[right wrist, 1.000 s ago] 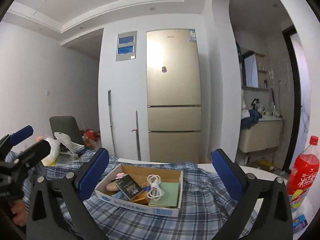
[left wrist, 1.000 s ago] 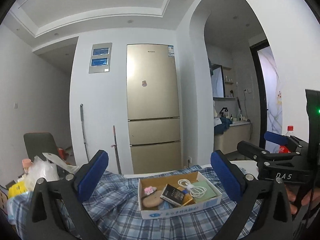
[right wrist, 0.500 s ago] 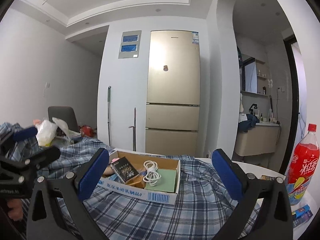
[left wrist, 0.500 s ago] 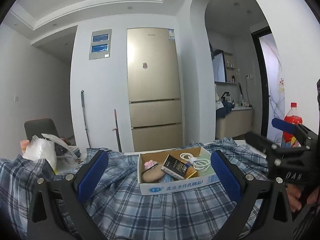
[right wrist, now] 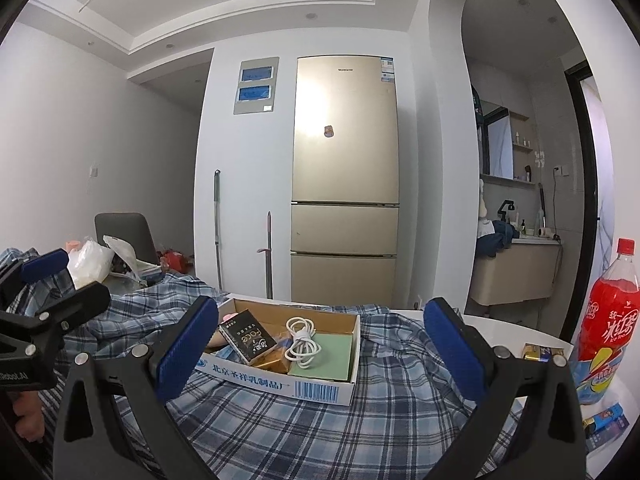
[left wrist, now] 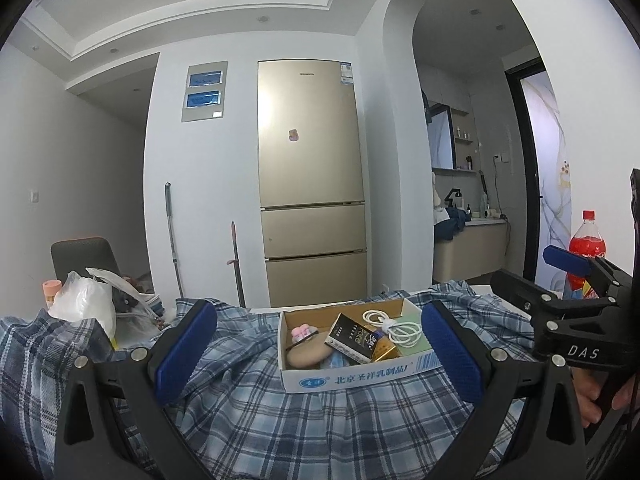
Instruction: Organize soft objects
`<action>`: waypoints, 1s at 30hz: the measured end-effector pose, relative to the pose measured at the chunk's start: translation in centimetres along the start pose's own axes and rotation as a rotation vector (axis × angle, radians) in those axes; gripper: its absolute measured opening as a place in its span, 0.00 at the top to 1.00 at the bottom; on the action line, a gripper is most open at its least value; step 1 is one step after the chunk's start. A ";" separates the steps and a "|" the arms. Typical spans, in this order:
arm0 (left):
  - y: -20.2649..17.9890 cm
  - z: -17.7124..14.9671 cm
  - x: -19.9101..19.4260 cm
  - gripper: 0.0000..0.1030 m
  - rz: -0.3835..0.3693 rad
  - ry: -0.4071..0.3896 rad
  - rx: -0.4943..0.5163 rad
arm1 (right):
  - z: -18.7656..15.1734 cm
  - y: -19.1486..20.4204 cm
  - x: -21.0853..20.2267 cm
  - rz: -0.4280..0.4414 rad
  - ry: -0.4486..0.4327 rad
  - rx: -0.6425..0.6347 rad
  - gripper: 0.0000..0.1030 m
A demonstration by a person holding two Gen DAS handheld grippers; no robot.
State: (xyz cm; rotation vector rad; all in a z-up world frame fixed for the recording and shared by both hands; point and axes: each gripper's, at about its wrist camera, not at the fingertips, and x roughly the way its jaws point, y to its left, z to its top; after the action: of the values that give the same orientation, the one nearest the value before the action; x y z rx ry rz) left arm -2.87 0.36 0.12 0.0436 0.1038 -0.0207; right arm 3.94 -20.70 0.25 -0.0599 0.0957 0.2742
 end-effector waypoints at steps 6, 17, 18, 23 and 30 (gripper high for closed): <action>0.4 0.0 0.4 0.00 0.015 0.018 -0.016 | -0.1 0.0 0.2 0.000 0.010 0.000 0.00; 0.3 0.0 0.3 0.00 0.019 0.008 -0.012 | -0.1 0.0 0.3 -0.003 0.021 0.003 0.00; 0.2 0.0 0.3 0.00 0.019 0.009 -0.012 | -0.1 0.0 0.3 -0.004 0.021 0.002 0.00; 0.3 0.0 0.3 0.00 0.018 0.008 -0.010 | -0.1 -0.1 0.2 -0.004 0.021 0.002 0.00; 0.3 0.0 0.3 0.00 0.018 0.006 -0.009 | -0.1 -0.1 0.3 0.001 0.022 0.006 0.00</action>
State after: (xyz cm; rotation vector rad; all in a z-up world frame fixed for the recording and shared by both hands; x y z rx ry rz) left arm -2.55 0.63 0.14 0.0351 0.1093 -0.0022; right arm 4.24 -20.72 0.08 -0.0569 0.1189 0.2744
